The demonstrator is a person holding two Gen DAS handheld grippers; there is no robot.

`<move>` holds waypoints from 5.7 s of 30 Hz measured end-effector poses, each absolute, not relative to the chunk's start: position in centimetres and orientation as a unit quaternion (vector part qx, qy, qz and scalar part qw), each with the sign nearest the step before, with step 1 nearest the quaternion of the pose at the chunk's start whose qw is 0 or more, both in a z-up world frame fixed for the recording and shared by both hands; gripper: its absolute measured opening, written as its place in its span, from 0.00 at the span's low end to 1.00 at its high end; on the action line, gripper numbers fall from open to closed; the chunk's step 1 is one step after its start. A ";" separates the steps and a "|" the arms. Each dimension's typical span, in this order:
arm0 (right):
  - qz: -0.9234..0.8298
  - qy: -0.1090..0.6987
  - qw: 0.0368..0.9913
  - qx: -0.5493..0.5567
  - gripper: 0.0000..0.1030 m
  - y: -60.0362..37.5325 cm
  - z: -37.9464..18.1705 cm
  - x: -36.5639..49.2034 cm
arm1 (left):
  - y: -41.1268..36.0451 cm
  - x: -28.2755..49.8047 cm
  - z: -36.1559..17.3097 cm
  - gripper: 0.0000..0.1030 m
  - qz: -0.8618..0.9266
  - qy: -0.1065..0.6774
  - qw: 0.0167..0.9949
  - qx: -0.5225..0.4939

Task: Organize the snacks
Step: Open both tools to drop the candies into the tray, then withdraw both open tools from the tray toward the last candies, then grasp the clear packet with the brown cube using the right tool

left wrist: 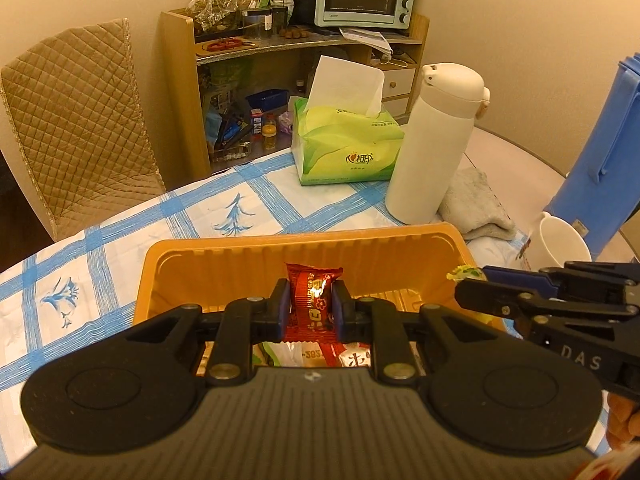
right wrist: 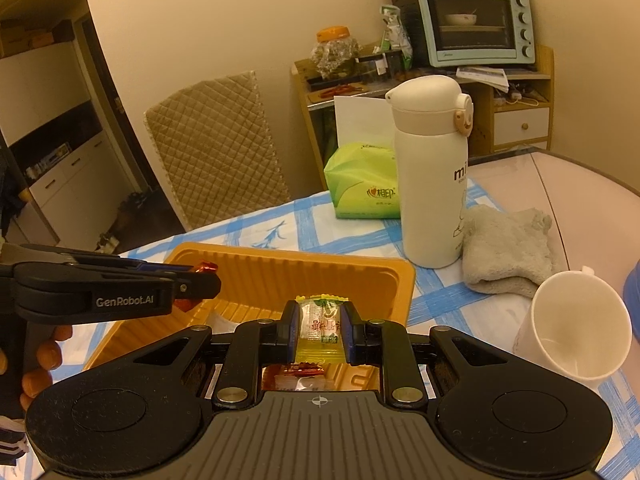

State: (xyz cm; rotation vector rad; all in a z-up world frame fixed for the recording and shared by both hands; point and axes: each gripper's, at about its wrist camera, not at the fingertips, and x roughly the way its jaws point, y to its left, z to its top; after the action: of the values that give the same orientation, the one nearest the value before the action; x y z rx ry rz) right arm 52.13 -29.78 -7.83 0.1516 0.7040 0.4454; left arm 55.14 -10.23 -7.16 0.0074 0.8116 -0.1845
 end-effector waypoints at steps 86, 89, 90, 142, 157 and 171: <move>0.236 0.375 0.883 0.156 0.81 -29.3 -5.5 32.3 | -2.2 27.0 -4.0 0.65 -0.032 0.401 0.911 -0.092; 0.242 0.384 0.879 0.147 0.81 -28.5 -5.8 31.0 | -1.8 25.4 -4.3 0.65 -0.022 0.406 0.909 -0.095; 0.245 0.389 0.876 0.144 0.81 -28.2 -5.9 30.7 | -1.7 25.0 -4.5 0.65 -0.019 0.408 0.908 -0.096; 0.343 0.435 0.831 -0.050 0.64 -12.9 -13.2 26.4 | 4.7 18.1 -11.0 0.65 0.090 0.474 0.868 -0.117; 0.357 0.409 0.834 -0.093 0.45 -9.7 -14.6 27.9 | 5.5 18.6 -11.6 0.65 0.101 0.475 0.866 -0.119; 0.352 0.399 0.838 -0.123 0.23 -9.7 -15.2 28.5 | 5.5 19.7 -11.7 0.65 0.096 0.474 0.867 -0.116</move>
State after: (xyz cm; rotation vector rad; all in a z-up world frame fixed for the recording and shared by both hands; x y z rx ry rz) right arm 28.50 -9.68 -15.17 -0.2610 0.8439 0.7448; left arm 19.67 5.46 -11.68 -0.2429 0.9928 0.2005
